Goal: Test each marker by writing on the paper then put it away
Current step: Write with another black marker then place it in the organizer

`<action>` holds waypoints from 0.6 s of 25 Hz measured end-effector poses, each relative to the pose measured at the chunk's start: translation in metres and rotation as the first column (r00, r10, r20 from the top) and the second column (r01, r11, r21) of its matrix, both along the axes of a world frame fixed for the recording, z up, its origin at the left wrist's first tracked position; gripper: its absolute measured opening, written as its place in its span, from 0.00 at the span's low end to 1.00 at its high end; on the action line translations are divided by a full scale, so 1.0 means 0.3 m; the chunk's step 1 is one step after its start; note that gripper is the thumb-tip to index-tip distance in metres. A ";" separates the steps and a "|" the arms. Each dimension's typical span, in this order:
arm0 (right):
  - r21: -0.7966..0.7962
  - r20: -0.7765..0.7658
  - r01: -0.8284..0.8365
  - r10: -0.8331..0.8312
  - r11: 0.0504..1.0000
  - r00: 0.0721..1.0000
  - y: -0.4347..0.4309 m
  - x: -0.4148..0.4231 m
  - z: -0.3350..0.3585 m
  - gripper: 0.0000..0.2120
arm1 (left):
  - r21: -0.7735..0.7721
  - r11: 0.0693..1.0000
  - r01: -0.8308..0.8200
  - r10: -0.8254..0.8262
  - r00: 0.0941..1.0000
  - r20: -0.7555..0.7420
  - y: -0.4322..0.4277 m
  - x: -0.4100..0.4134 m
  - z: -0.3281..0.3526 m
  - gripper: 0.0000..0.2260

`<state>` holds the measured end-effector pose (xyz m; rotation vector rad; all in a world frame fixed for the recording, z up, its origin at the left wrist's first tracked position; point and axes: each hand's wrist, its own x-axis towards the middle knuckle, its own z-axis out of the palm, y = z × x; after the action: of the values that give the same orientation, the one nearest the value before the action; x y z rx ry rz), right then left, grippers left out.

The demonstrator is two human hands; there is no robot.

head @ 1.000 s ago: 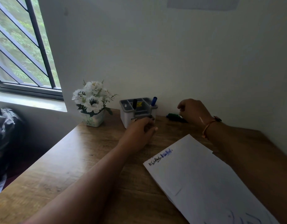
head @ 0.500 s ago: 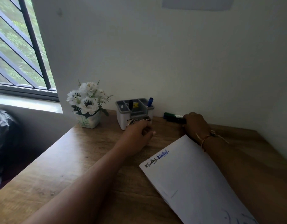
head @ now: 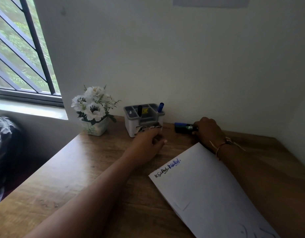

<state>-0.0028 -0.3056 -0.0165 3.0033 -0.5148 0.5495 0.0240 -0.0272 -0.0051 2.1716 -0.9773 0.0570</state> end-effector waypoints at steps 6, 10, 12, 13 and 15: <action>0.176 0.091 -0.187 0.173 0.966 0.981 0.107 -0.100 0.112 0.10 | -0.019 1.000 0.016 -0.017 1.000 -0.020 -0.006 -0.017 0.010 0.15; 0.213 0.110 -0.329 0.312 0.920 0.944 0.217 -0.223 0.178 0.08 | -0.137 0.991 0.011 -0.020 0.998 -0.061 -0.022 -0.054 0.029 0.22; 0.235 0.154 -0.351 0.321 0.907 0.934 0.253 -0.278 0.194 0.09 | -0.169 0.985 0.027 -0.034 0.999 -0.040 -0.025 -0.066 0.035 0.22; 0.273 0.182 -0.353 0.312 0.895 0.933 0.267 -0.305 0.201 0.09 | -0.171 0.985 0.036 -0.041 0.999 -0.026 -0.024 -0.067 0.037 0.20; 0.392 0.240 -0.368 0.292 0.843 0.926 0.283 -0.350 0.210 0.08 | -0.158 0.986 0.050 -0.053 0.999 -0.011 -0.020 -0.068 0.037 0.16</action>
<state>-0.1078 -0.2207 0.0465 3.5236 -0.1222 0.8209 0.0036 -0.0333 0.0059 1.9990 -0.9863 0.0902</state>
